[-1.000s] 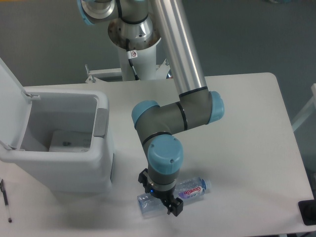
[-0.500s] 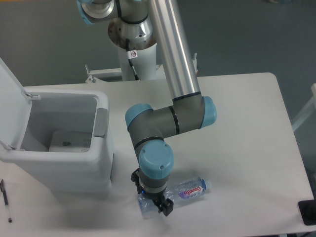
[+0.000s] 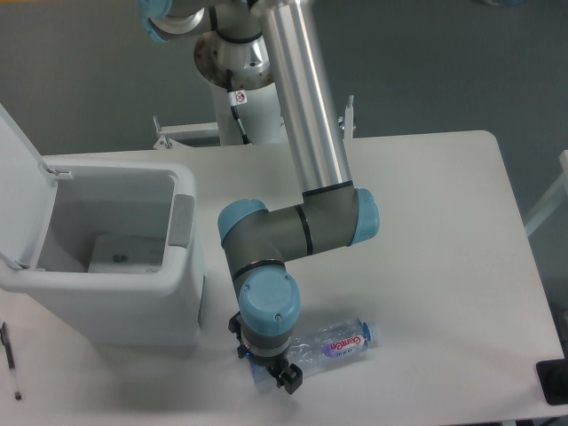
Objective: Place the trash in the trash can
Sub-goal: 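Lower the gripper around the bottle's cap end and close on it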
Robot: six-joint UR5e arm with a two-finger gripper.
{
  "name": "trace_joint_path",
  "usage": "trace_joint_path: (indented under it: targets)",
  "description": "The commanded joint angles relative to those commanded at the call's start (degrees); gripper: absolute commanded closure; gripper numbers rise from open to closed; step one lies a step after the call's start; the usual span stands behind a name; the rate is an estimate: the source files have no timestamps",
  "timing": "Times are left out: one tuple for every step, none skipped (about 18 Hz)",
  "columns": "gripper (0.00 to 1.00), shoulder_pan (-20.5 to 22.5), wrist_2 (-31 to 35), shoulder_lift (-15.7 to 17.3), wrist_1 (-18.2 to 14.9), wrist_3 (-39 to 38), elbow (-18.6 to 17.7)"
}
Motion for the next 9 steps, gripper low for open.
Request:
trace_joint_path:
  targets:
    - [0.05,0.0,-0.08,0.09,-0.09,0.0,0.17]
    - [0.09,0.0,0.0,0.09,-0.26,0.09,0.44]
    - [0.13,0.0,0.0,0.09,-0.35,0.09,0.53]
    - [0.15,0.0,0.0,0.0,-0.26,0.0,0.53]
    - [0.19,0.0,0.0,0.0,-0.26,0.0,0.62]
    - [0.21,0.0,0.0,0.09,-0.26,0.09,0.7]
    - [0.23,0.0,-0.08,0.09,-0.35,0.09,1.14]
    - [0.26,0.0,-0.26,0.0,-0.35,0.09,1.32]
    - [0.31,-0.09,-0.43,0.0,-0.35,0.09,1.41]
